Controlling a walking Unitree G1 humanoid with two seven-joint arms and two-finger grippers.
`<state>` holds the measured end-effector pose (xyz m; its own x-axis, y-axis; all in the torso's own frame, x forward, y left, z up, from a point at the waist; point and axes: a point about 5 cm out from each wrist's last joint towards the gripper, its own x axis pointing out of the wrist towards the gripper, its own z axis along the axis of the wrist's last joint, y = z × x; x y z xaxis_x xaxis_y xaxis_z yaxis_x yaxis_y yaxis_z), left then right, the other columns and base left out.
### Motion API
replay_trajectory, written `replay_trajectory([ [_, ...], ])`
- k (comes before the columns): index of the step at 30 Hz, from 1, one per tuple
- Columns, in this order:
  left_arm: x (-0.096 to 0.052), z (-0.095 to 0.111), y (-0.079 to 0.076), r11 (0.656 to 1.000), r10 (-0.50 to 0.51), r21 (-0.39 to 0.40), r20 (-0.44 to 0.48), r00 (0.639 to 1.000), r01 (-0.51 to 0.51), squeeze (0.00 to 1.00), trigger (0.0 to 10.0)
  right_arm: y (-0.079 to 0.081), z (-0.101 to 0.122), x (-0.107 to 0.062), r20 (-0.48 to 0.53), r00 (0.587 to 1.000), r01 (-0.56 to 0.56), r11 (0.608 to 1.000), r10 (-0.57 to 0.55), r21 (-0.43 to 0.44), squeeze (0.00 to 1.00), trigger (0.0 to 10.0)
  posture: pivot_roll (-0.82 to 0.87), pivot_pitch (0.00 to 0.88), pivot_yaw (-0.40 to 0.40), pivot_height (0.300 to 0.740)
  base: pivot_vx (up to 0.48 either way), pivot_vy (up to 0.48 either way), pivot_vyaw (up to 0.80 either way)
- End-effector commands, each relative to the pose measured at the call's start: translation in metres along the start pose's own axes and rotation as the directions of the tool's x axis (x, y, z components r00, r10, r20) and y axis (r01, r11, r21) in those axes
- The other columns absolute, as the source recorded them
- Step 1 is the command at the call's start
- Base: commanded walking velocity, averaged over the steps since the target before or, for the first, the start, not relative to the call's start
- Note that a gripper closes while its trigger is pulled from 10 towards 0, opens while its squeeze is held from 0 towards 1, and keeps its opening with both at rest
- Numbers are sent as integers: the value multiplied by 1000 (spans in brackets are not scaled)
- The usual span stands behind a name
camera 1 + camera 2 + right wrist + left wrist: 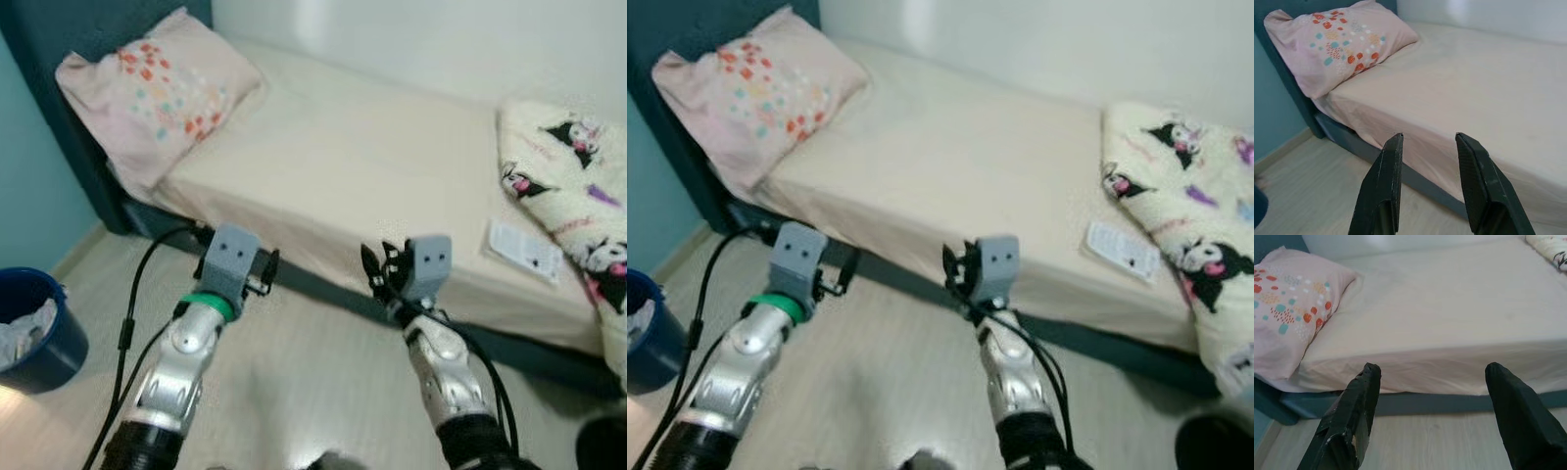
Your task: Clean up the room
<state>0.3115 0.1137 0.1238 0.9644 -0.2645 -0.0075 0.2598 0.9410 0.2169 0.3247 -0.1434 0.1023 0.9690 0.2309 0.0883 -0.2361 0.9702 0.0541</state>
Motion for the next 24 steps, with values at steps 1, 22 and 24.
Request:
replay_trajectory([
  [1,-1,-5,-6,1000,-14,-2,-14,1000,14,0,10000,-4,-4,-4,-13,1000,10,1000,-10,-6,0,10000,-54,66,-5,713,0,-424,0],
  [22,0,-5,-6,1000,-22,-1,-12,1000,22,0,10000,-3,-4,-4,-18,1000,5,1000,-5,-10,0,10000,-58,56,-2,713,0,-413,0],
  [24,0,-5,-7,1000,-24,0,-11,1000,24,0,10000,-3,-5,-4,-18,1000,5,1000,-5,-9,0,10000,-58,55,-2,713,0,-409,0],
])
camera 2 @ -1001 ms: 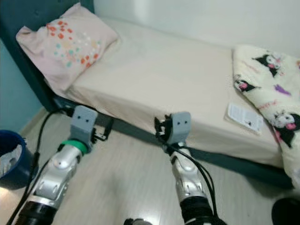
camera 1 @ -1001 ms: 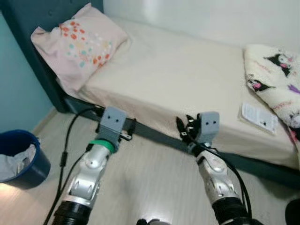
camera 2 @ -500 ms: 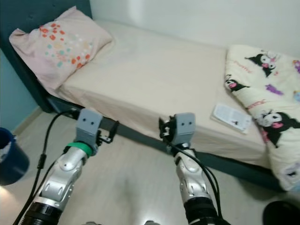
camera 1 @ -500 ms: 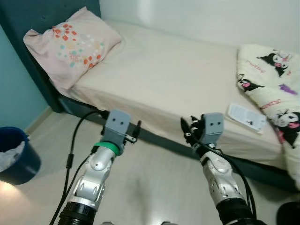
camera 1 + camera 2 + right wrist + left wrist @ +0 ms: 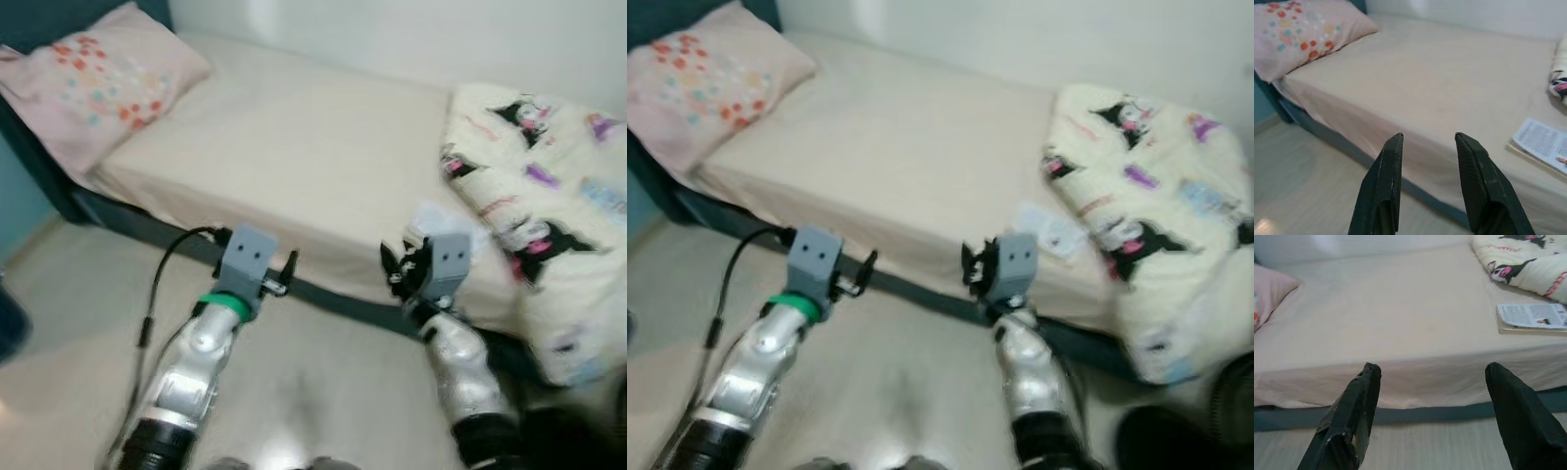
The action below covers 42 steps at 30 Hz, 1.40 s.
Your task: Clean up the room
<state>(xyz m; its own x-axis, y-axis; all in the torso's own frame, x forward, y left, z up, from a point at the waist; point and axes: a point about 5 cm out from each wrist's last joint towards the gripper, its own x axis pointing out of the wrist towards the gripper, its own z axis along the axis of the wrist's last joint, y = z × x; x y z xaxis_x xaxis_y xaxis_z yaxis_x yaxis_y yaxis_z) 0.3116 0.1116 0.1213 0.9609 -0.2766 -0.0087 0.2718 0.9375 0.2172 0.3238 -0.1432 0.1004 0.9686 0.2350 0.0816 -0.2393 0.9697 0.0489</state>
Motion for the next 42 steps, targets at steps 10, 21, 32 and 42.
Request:
replay_trajectory([
  [10,0,-3,-4,1000,-14,0,-12,1000,14,0,10000,-3,-3,-2,-11,1000,8,1000,-8,-4,0,10000,-59,54,-1,713,0,-400,0],
  [21,0,-4,-4,1000,-2,-18,-26,1000,1,0,10000,-4,-4,-3,-15,1000,16,1000,-16,4,0,10000,-60,58,3,713,0,-97,-121],
  [32,5,2,-4,1000,-1,22,18,1000,0,0,10000,-4,-4,-3,-14,1000,20,1000,-20,4,0,10000,-64,60,6,713,375,0,-80],
  [42,5,3,-6,1000,-11,17,22,1000,11,0,10000,-5,-4,-4,-17,1000,23,1000,-23,8,0,10000,-69,61,5,713,480,0,-213],
])
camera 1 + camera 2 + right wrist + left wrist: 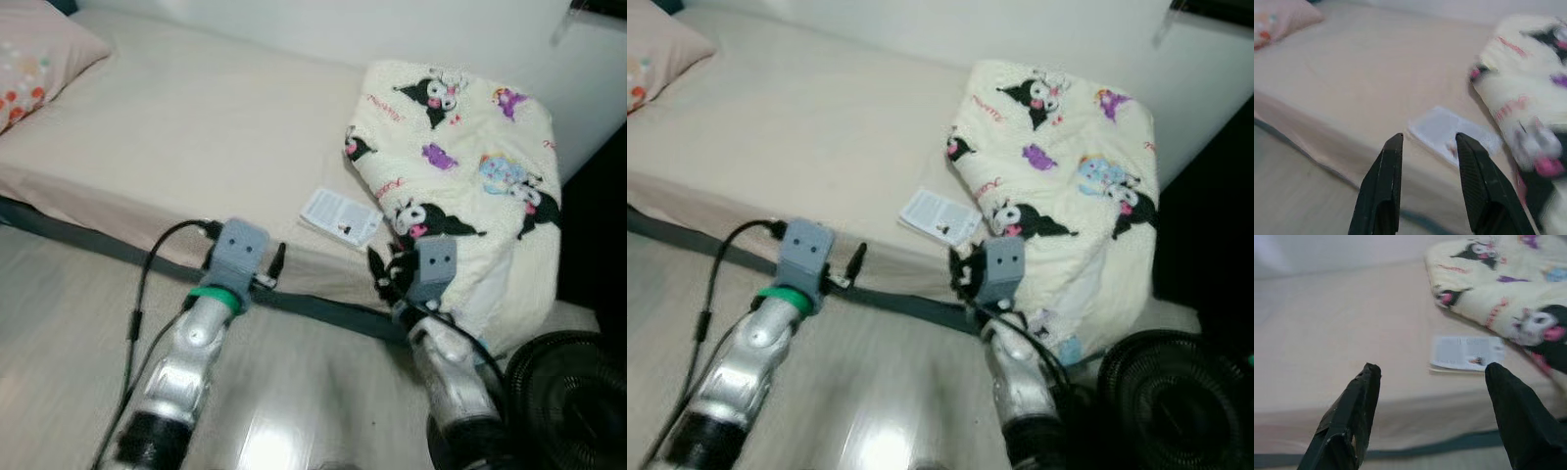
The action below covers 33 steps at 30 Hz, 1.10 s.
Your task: Clean up the room
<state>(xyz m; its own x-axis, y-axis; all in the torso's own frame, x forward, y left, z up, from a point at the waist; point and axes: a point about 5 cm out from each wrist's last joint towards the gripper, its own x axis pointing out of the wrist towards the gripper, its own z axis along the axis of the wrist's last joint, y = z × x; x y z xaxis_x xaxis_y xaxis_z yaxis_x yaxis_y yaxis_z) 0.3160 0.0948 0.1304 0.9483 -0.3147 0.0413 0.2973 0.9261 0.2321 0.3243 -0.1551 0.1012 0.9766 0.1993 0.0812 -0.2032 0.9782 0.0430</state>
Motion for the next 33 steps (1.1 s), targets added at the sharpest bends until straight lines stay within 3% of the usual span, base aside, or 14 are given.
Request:
replay_trajectory([
  [1,-4,-9,6,1000,17,3,-35,999,-17,0,10000,6,-6,-2,-19,1000,-13,1000,14,18,0,10000,-69,60,5,713,480,0,-788],
  [16,-3,-10,5,1000,15,1,-33,999,-15,0,10000,5,-5,-2,-21,1000,-10,1000,10,10,0,10000,-71,62,2,713,470,0,-786],
  [24,-3,-11,6,1000,30,4,-40,999,-30,0,10000,5,-3,-2,-9,1000,-21,1000,21,1,0,10000,-74,64,2,713,387,0,0],
  [31,-8,-17,19,991,124,56,-59,991,-121,0,10000,18,-3,-5,-8,990,-138,990,138,41,0,10000,-75,66,2,713,0,0,0],
  [33,-19,-28,34,973,196,142,-70,978,-184,0,10000,29,-7,-7,-31,971,-235,971,236,54,0,10000,-67,68,-5,713,0,0,0],
])
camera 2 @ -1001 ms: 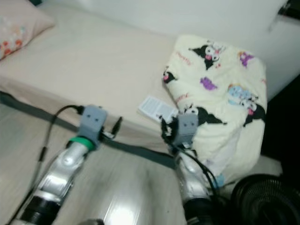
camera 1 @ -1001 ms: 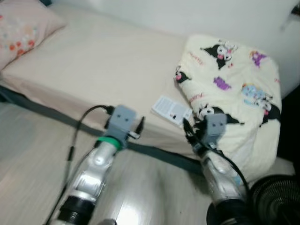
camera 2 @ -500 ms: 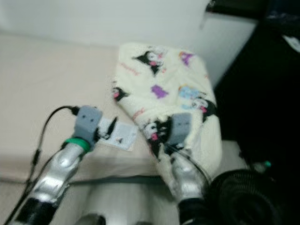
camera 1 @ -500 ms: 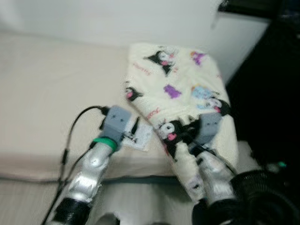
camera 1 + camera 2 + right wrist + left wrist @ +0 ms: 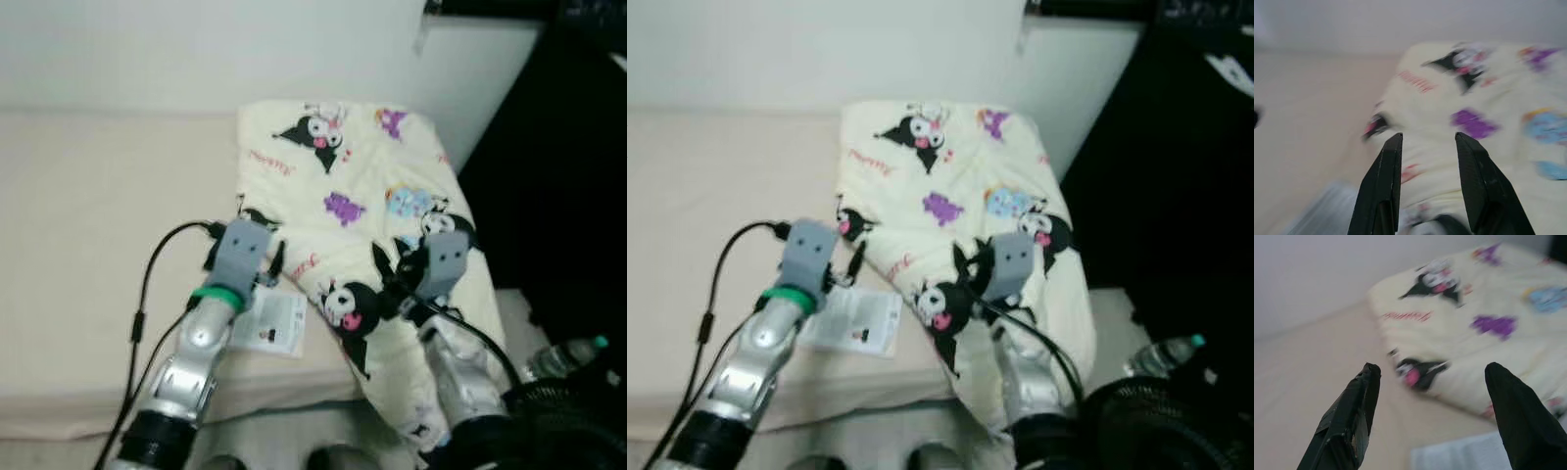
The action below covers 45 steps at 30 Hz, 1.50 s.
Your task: Clean up the room
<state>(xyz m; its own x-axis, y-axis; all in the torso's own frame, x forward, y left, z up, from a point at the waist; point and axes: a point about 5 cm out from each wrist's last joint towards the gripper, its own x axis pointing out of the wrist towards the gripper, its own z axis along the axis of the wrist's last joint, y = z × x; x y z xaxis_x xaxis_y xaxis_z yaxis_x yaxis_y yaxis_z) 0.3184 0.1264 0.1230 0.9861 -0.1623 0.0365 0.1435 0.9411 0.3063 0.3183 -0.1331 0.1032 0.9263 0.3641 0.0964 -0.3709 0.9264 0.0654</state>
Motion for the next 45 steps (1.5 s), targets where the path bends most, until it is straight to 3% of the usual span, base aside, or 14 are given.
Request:
replay_trajectory([
  [1,-13,-19,12,995,68,82,-41,997,-64,0,10000,10,-10,-5,-52,994,-98,995,99,21,0,10000,-63,69,-8,713,0,0,0],
  [2,-13,-19,12,995,68,82,-41,997,-64,0,10000,10,-10,-5,-52,994,-98,995,99,21,0,10000,-63,69,-8,713,0,0,0],
  [6,-21,-40,33,966,227,150,-105,968,-210,0,10000,19,-20,-1,-92,982,-159,983,167,88,0,10000,-30,70,-35,713,0,0,0],
  [14,-15,-38,25,962,232,166,-78,970,-217,0,10000,12,-19,5,-94,992,-76,990,87,115,0,10000,-13,69,-49,713,0,0,0],
  [15,-15,-38,24,956,217,213,-55,975,-201,0,10000,9,-18,5,-88,994,-54,993,63,104,0,10000,-18,69,-45,713,0,0,0],
  [16,-17,-39,24,932,154,331,-3,988,-145,0,10000,4,-15,5,-68,998,-12,997,18,79,0,10000,-21,70,-42,713,0,0,0],
  [26,-28,-45,27,903,-33,428,19,999,21,0,10000,-4,-12,-1,-25,998,53,998,-52,40,0,10000,-28,75,-28,698,0,0,0],
  [30,-32,-44,12,834,-180,538,51,982,125,0,10000,-7,-14,-2,-29,997,74,996,-73,39,0,10000,-38,83,-20,678,0,0,0],
  [32,-32,-45,5,799,-229,580,46,972,161,0,10000,-8,-15,-3,-31,996,83,996,-81,39,0,10000,-39,84,-18,668,0,0,0],
  [33,-32,-45,5,799,-229,580,46,972,161,0,10000,-8,-15,-3,-31,996,83,996,-81,39,0,10000,-39,84,-18,668,0,0,0],
  [35,-29,-46,-3,757,-282,621,34,959,201,0,10000,-11,-15,-4,-31,995,96,995,-95,38,0,10000,-41,87,-18,653,0,0,0],
  [42,-24,-47,-11,700,-327,676,14,945,232,0,10000,-13,-14,-4,-30,994,104,994,-103,37,0,10000,-42,88,-18,633,0,0,0],
  [43,-23,-51,-15,647,-348,719,-15,937,252,0,10000,-13,-14,-4,-28,994,107,994,-106,37,0,10000,-44,91,-17,623,0,0,0],
  [45,-23,-51,-15,647,-348,719,-15,937,252,0,10000,-13,-14,-4,-28,994,107,994,-106,37,0,10000,-44,91,-17,623,0,0,0],
])
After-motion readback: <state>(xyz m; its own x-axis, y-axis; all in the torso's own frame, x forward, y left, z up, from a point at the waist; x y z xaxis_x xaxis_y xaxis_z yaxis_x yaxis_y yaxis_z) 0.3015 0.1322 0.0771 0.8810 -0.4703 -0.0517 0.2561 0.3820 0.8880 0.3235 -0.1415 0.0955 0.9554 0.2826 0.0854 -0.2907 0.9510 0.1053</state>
